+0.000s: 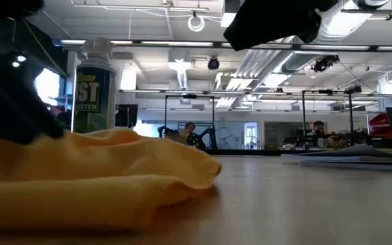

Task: Apply microfiber cloth
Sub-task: Move the orange microfiber cloth to the top right of the table, then spray the front and back of the cellphone using the spray bottle

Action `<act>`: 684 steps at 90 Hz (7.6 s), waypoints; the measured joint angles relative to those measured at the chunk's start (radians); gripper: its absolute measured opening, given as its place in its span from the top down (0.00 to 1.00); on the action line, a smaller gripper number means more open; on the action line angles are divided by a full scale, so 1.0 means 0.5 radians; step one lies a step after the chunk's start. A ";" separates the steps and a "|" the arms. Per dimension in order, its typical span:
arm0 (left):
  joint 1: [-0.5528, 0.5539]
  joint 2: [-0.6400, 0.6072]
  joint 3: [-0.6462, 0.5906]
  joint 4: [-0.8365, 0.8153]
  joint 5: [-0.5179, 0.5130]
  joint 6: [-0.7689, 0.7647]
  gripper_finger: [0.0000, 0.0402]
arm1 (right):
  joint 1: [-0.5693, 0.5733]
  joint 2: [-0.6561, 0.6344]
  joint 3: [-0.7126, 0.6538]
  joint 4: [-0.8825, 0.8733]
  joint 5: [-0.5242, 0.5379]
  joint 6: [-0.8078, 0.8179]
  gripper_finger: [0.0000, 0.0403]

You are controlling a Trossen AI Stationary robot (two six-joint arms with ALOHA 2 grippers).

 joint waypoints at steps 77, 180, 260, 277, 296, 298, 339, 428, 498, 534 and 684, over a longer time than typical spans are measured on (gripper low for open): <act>0.423 0.056 0.000 0.004 0.311 0.224 0.51 | -0.176 0.000 0.000 0.060 -0.137 -0.302 0.81; 0.422 0.057 0.001 0.003 0.322 0.224 0.51 | -0.142 0.000 -0.001 0.001 -0.260 -0.181 0.80; 0.455 0.046 0.000 0.125 0.402 0.291 0.51 | 0.257 -0.167 -0.001 -1.396 -1.297 1.246 0.81; 0.462 -0.098 0.001 -0.085 0.312 0.213 0.51 | 0.472 -0.166 -0.001 -1.484 -1.300 1.576 0.81; 0.424 -0.387 0.000 -0.199 0.217 0.314 0.52 | 0.657 -0.164 -0.001 -1.643 -1.300 1.870 0.81; 0.403 -0.430 0.000 -0.195 0.216 0.338 0.52 | 0.672 -0.163 -0.001 -1.659 -1.300 1.901 0.81; -0.030 -0.650 0.000 -0.636 0.250 0.056 0.57 | 0.785 -0.159 -0.001 -1.694 -0.835 2.127 0.80; 0.307 -0.466 -0.001 0.488 0.124 0.927 0.57 | 0.071 -0.038 -0.001 -0.343 -0.140 0.152 0.80; -0.399 -0.942 0.001 -0.566 -0.349 -0.022 0.57 | -0.376 0.483 -0.001 0.186 -0.424 -0.092 0.81; -0.394 -0.940 0.001 -0.632 -0.356 -0.082 0.57 | -0.717 0.511 -0.001 -0.030 -0.456 -0.367 0.81; -0.317 -0.713 -0.001 -0.746 -0.509 -0.419 0.57 | -0.856 -0.638 -0.002 -1.611 -0.824 -0.360 0.81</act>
